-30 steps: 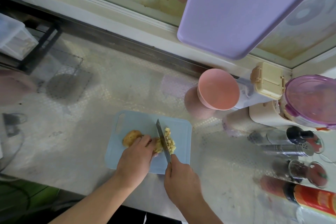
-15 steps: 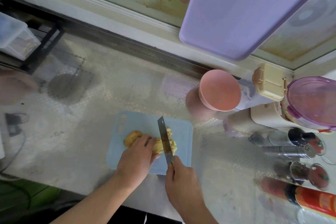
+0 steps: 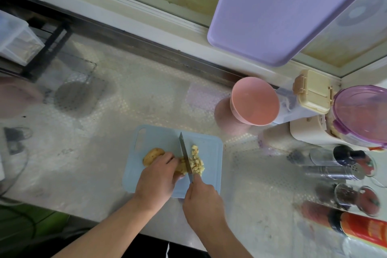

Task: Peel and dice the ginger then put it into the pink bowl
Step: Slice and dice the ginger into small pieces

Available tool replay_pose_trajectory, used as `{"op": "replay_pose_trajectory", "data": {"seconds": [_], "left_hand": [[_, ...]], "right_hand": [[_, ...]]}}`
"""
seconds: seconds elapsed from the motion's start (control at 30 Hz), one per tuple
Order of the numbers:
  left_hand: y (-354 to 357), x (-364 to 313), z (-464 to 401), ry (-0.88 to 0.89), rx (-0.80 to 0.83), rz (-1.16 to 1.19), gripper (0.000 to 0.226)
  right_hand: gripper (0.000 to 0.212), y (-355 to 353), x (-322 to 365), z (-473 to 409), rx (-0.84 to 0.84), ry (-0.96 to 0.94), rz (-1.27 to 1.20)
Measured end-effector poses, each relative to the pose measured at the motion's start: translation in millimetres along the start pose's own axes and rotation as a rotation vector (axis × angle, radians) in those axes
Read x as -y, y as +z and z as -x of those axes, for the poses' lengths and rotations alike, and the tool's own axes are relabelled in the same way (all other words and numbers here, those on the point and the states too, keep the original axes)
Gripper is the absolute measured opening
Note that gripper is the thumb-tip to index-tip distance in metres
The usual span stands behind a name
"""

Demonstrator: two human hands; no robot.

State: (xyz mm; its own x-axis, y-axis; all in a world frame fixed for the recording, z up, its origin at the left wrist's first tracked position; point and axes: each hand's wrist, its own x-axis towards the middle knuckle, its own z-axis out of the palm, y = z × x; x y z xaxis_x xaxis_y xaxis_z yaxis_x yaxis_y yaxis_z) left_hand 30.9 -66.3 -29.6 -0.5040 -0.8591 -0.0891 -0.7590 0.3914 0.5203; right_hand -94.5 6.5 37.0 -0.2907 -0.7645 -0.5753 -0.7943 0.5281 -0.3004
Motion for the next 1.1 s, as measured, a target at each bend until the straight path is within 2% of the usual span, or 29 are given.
{"op": "replay_pose_trajectory", "data": {"seconds": [0.17,0.37,0.6,0.8,1.1], "left_hand": [[0,1,-1,-0.013,0.011,0.011,0.030],[-1,0,0,-0.041,0.026,-0.002,0.036],[0,6,4,-0.020,0.065,-0.028,0.040],[0,6,3,-0.018,0.045,-0.006,0.031],[-3,4,0,-0.006,0.050,0.026,0.031]], "right_hand": [[0.022,6,-1,-6,-0.028,0.000,-0.057],[0.028,3,-11,0,-0.103,-0.022,-0.114],[0.025,0,-12,10,-0.087,-0.038,-0.107],[0.027,3,-8,10,-0.056,-0.026,-0.097],[0.027,5,3,1,-0.017,-0.008,-0.027]]}}
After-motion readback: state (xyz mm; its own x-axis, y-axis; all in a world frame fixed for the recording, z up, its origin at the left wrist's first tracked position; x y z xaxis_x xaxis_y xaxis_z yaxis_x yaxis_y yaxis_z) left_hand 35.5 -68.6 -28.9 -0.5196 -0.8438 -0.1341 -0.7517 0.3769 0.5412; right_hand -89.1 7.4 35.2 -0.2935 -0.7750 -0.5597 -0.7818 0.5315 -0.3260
